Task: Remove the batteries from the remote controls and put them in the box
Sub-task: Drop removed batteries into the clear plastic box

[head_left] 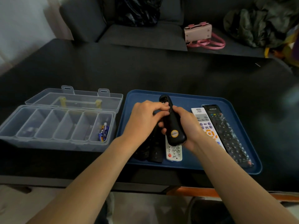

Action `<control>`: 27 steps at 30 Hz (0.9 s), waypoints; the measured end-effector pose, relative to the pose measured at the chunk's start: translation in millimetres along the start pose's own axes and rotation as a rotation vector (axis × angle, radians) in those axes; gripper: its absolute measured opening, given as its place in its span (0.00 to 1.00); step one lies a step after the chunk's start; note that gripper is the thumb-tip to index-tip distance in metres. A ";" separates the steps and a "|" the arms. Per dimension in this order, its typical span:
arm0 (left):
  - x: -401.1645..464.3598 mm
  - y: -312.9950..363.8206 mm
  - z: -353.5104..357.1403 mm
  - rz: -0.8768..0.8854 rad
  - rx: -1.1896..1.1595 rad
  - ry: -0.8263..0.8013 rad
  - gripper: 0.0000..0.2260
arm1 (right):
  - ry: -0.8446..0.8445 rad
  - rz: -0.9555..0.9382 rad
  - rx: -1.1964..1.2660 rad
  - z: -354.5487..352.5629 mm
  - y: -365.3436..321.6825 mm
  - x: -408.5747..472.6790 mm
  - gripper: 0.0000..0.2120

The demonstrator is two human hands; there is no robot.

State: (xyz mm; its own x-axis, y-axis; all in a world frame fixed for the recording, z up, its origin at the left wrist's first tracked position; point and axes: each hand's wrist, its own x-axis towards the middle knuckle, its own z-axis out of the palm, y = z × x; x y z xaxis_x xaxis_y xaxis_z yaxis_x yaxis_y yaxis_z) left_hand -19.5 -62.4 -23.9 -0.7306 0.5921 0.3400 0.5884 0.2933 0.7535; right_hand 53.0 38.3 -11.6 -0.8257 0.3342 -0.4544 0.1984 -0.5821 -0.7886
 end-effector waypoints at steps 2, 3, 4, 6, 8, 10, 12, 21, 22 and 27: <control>1.0 -1.0 1.0 -0.010 0.012 -0.005 0.09 | -0.005 0.006 0.000 -0.1 0.5 -0.6 0.15; 1.4 -0.6 2.1 -0.025 0.012 -0.004 0.09 | -0.003 0.005 -0.007 0.0 1.2 -1.0 0.15; 1.3 0.6 3.2 -0.047 0.007 -0.002 0.09 | 0.005 -0.001 -0.020 -0.3 2.3 -1.2 0.16; 1.3 4.5 4.3 -0.116 -0.058 -0.002 0.08 | 0.019 -0.020 -0.052 -0.4 4.5 -1.5 0.17; 1.4 10.2 3.8 -0.206 -0.225 -0.001 0.06 | 0.017 -0.029 -0.061 -0.2 5.8 -1.3 0.17; 1.0 16.7 3.0 -0.288 -0.370 -0.001 0.05 | 0.014 -0.036 -0.050 -0.1 5.0 -1.7 0.17; 1.8 21.9 4.7 -0.380 -0.477 -0.017 0.07 | 0.025 -0.060 -0.060 -2.9 2.8 -3.3 0.16; 16.0 30.3 24.3 -0.758 -0.853 -0.135 0.26 | 0.027 -0.106 -0.143 -24.1 -1.2 -16.6 0.17; 17.1 31.8 27.8 -0.741 -0.837 -0.147 0.26 | 0.049 -0.126 -0.176 -28.1 -3.4 -18.1 0.17; 20.6 37.0 50.9 -0.369 -0.572 -0.103 0.16 | 0.178 -0.244 -0.173 -49.3 -28.3 -26.3 0.15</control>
State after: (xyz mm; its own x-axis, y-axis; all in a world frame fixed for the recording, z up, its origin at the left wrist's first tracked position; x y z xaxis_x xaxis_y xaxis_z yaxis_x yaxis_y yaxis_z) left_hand 4.8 -1.1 -17.6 -0.7946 0.6064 -0.0301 0.0112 0.0641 0.9979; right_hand 95.1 82.6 2.2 -0.7581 0.5809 -0.2964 0.1050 -0.3399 -0.9346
